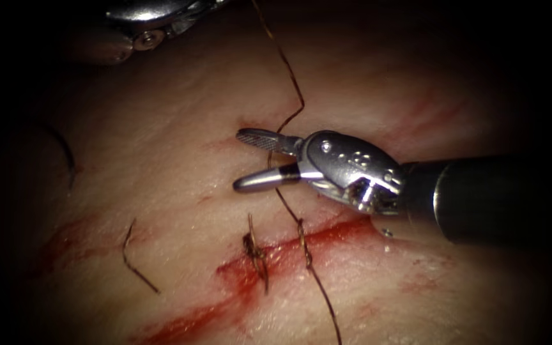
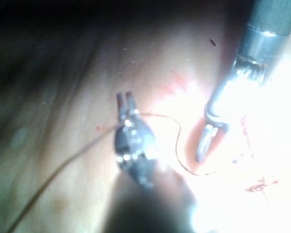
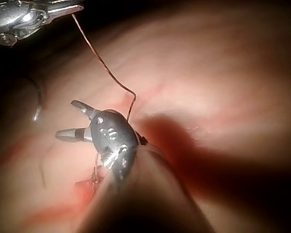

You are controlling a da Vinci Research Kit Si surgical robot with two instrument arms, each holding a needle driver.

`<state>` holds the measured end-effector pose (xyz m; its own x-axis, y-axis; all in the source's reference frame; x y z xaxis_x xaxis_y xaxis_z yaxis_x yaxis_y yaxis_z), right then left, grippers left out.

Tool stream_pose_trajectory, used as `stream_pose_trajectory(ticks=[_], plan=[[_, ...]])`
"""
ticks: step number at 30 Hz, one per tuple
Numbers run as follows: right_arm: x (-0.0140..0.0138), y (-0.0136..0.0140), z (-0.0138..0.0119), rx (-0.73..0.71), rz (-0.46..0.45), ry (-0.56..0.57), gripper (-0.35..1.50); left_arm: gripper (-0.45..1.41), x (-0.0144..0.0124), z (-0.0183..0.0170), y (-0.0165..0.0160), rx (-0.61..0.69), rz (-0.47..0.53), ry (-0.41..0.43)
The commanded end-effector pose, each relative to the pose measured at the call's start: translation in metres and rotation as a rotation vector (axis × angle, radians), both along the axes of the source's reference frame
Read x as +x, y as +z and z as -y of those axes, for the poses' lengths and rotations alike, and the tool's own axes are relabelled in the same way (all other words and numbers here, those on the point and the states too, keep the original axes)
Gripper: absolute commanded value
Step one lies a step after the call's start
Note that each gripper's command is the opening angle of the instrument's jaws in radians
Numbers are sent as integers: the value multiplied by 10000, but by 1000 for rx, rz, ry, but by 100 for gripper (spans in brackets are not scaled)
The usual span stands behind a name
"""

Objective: Wound Closure

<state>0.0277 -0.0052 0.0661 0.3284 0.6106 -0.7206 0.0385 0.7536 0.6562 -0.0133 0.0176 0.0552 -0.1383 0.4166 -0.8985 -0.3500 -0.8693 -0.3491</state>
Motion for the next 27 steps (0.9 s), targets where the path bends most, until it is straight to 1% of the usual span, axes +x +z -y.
stream_pose_trajectory(ticks=[1,6,9,14,15,16,19,22,25,27], plan=[[4,13,1,-7,10,10,125,-45,-5,6,3,-3,6,5],[-2,23,-13,-16,36,42,123,-45,-11,53,-11,15,39,21],[-4,29,-22,-22,55,62,121,-45,-17,79,-14,23,53,29],[-10,38,-37,-32,53,129,116,-45,-22,121,-8,47,77,40],[-11,40,-42,-36,53,153,115,-45,-22,134,-3,58,82,41],[-11,40,-42,-36,53,153,115,-45,-22,134,-3,58,82,41],[-13,44,-48,-40,38,200,113,-45,-19,152,3,81,95,37],[-17,48,-55,-45,41,236,111,-45,-18,169,9,95,116,27],[-19,51,-61,-46,27,280,111,-45,-21,184,16,102,124,28],[-20,53,-64,-41,7,284,109,-45,-25,192,24,108,130,31]])
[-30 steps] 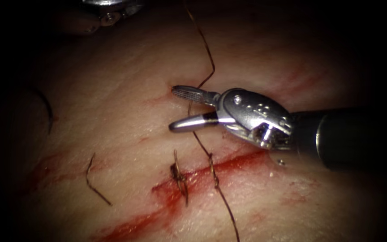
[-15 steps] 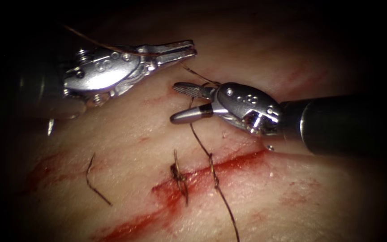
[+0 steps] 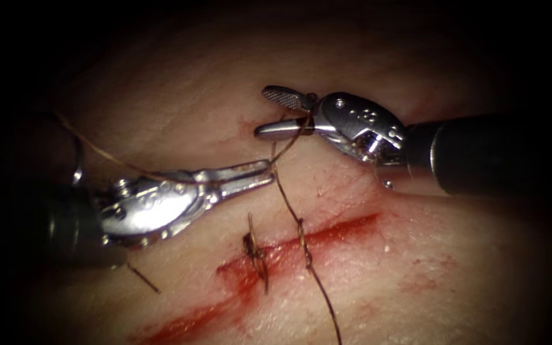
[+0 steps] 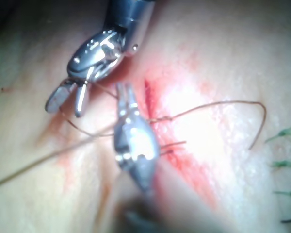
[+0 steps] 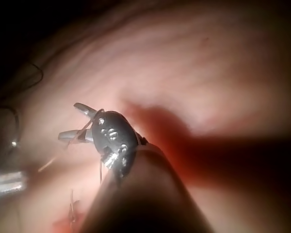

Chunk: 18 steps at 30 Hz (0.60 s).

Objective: Wound Closure

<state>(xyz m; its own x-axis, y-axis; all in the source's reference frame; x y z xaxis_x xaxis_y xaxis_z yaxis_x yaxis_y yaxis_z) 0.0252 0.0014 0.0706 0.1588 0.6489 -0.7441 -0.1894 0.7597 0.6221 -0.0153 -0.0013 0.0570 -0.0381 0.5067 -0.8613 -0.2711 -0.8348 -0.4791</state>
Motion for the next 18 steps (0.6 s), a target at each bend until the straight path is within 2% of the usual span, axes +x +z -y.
stream_pose_trajectory(ticks=[1,5,10,18], plan=[[5,7,1,3,-18,-9,109,-45,-7,6,10,4,2,2],[6,4,2,9,-68,-35,109,-45,-13,16,29,12,8,-2],[9,-4,13,19,-162,-122,108,-45,-15,17,53,25,3,6],[9,-23,30,33,-335,-340,106,-45,-6,7,88,34,-9,37]])
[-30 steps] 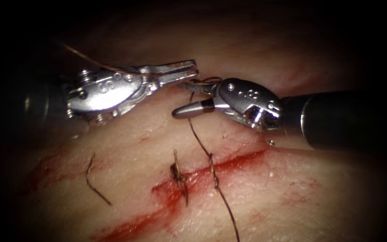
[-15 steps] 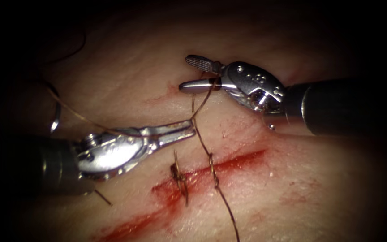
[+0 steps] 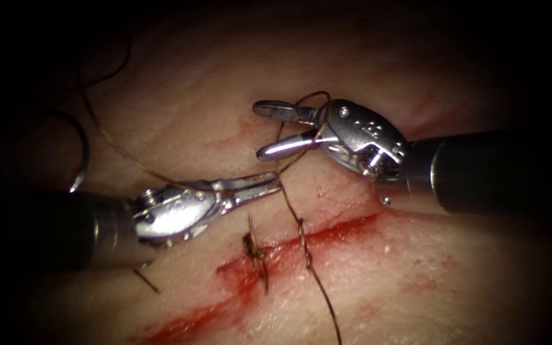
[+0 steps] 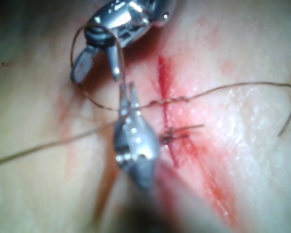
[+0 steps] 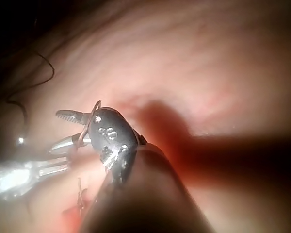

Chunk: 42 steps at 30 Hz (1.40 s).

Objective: Wound Closure

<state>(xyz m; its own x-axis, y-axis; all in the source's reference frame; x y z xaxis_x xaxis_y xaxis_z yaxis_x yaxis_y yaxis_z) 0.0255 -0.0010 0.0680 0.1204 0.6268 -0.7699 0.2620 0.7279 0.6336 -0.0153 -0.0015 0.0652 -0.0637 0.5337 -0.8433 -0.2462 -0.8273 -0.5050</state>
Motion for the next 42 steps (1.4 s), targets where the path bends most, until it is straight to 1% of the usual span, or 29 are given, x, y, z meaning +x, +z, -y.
stream_pose_trajectory(ticks=[1,4,8,11,13,18,19,23,26,31,33,38,42], plan=[[3,-2,6,4,-42,-46,106,-45,-4,4,10,5,-3,6],[-3,-13,2,11,-99,-112,104,-45,-2,8,21,10,-18,17],[-10,-29,0,16,-137,-179,104,-45,-1,13,37,23,-33,28],[-15,-39,5,-37,-157,-247,106,-45,2,14,45,30,-40,37],[-17,-42,12,-91,-186,-288,106,-45,4,13,49,30,-43,44],[-20,-44,24,-192,-283,-363,106,-45,5,12,49,29,-43,45],[-22,-44,26,-198,-286,-383,106,-45,4,14,48,30,-43,44],[-27,-43,35,-293,-288,-530,104,-45,0,24,41,32,-48,47],[-26,-40,43,-313,-320,-594,101,-45,-4,32,35,32,-46,49],[-19,-29,71,-382,-316,-740,101,-45,-11,42,29,33,-37,59],[-16,-24,86,-411,-316,-802,98,-45,-13,44,27,34,-38,62],[-8,-15,112,-465,-320,-882,98,-45,-13,47,25,33,-34,67],[-4,-19,133,-469,-320,-947,93,-45,-12,45,27,35,-37,72]])
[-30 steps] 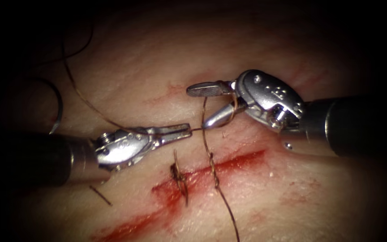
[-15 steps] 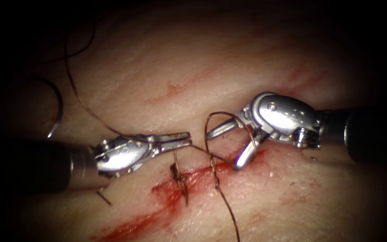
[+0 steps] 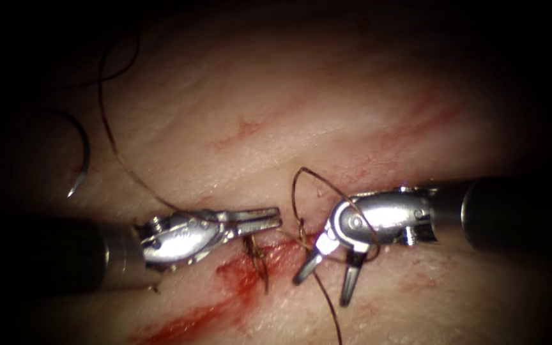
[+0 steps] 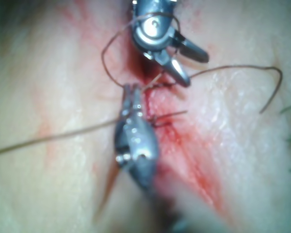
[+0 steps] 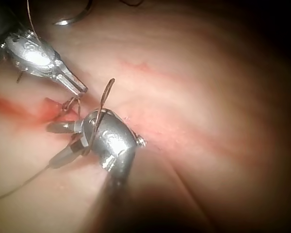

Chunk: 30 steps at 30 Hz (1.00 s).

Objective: Wound Closure

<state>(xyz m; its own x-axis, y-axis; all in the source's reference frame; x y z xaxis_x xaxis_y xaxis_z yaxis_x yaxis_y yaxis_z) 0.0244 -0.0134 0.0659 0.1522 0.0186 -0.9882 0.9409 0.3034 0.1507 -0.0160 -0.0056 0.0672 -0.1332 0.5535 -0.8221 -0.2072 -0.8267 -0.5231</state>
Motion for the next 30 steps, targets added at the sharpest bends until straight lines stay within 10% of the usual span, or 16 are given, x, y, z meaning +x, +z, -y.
stream_pose_trajectory(ticks=[1,30], plan=[[7,3,9,6,-2,-6,93,-45,-6,5,6,3,0,2],[-3,-7,63,-38,67,-254,83,-45,-1,6,14,9,-1,10]])
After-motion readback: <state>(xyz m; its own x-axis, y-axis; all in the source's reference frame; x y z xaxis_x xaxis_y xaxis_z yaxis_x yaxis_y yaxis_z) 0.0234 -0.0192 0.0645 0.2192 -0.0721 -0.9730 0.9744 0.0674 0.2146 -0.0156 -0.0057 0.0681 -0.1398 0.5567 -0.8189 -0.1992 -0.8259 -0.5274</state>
